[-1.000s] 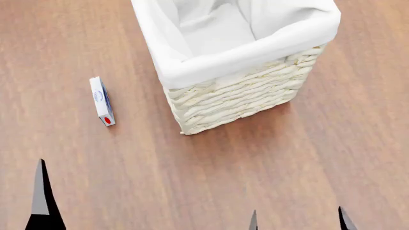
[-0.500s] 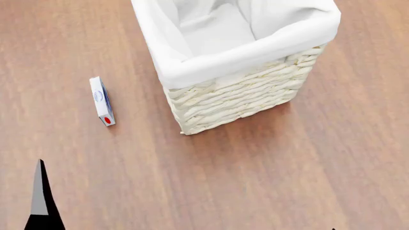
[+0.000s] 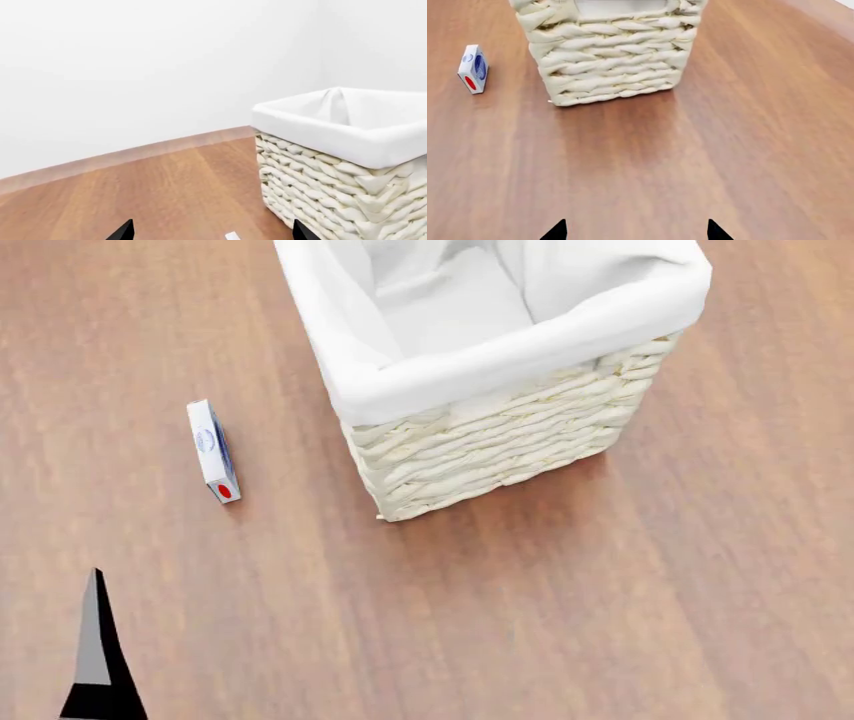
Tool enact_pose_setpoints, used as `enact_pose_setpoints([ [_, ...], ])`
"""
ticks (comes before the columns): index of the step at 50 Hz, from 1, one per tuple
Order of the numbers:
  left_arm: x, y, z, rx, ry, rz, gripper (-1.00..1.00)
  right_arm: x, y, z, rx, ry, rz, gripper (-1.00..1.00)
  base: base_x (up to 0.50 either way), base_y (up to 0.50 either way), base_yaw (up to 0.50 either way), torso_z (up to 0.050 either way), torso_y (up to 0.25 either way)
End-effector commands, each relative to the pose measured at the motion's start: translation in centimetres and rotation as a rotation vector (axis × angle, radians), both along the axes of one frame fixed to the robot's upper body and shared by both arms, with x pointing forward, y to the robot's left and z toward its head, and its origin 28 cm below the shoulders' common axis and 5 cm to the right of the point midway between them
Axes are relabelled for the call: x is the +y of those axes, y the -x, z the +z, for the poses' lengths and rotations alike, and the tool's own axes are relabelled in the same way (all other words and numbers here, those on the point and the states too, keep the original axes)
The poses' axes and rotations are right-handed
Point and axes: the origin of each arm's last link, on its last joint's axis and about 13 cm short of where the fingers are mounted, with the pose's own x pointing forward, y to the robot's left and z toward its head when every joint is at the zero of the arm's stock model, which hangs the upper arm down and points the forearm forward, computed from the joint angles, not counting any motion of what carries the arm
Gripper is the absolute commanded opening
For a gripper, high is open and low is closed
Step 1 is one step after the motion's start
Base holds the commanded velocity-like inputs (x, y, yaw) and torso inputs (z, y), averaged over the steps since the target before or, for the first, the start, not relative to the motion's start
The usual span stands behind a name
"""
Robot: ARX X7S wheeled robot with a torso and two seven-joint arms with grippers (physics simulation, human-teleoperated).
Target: Pick up the alphabet soup and the cream cheese box, and put them in the basket.
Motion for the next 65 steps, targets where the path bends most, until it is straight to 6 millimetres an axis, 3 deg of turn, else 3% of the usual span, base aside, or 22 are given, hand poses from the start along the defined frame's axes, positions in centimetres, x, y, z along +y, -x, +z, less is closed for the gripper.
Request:
enact_pose_setpoints([
  [1,-0.1,-0.2,0.1,-0.002,0.003,-0.011,1.00,0.0,0.5,-0.6,0.061,-0.024,0.006,1.00,0.00,0.00,0.00,0.000,0.000],
  [27,-0.2,-0.2,0.4,-0.016,0.001,-0.020,1.00,-0.2,0.9,-1.5,0.110,-0.045,-0.005,1.00,0.00,0.00,0.00,0.000,0.000],
  [44,-0.1,-0.2,0.4,-0.017,-0.002,-0.008,1.00,-0.3,0.2,-2.3,0.129,-0.064,-0.007,1.00,0.00,0.00,0.00,0.000,0.000],
  [48,-0.1,-0.2,0.4,-0.014,-0.003,-0.005,1.00,-0.3,0.1,-1.7,0.130,-0.072,-0.008,1.00,0.00,0.00,0.00,0.000,0.000],
  [63,0.1,-0.2,0.5,-0.016,-0.006,0.004,1.00,-0.1,-0.3,-3.1,0.147,-0.082,-0.002,1.00,0.00,0.00,0.00,0.000,0.000],
  [65,0.1,-0.2,0.5,-0.017,-0.006,0.005,1.00,-0.1,-0.3,-2.5,0.149,-0.085,-0.001,1.00,0.00,0.00,0.00,0.000,0.000],
])
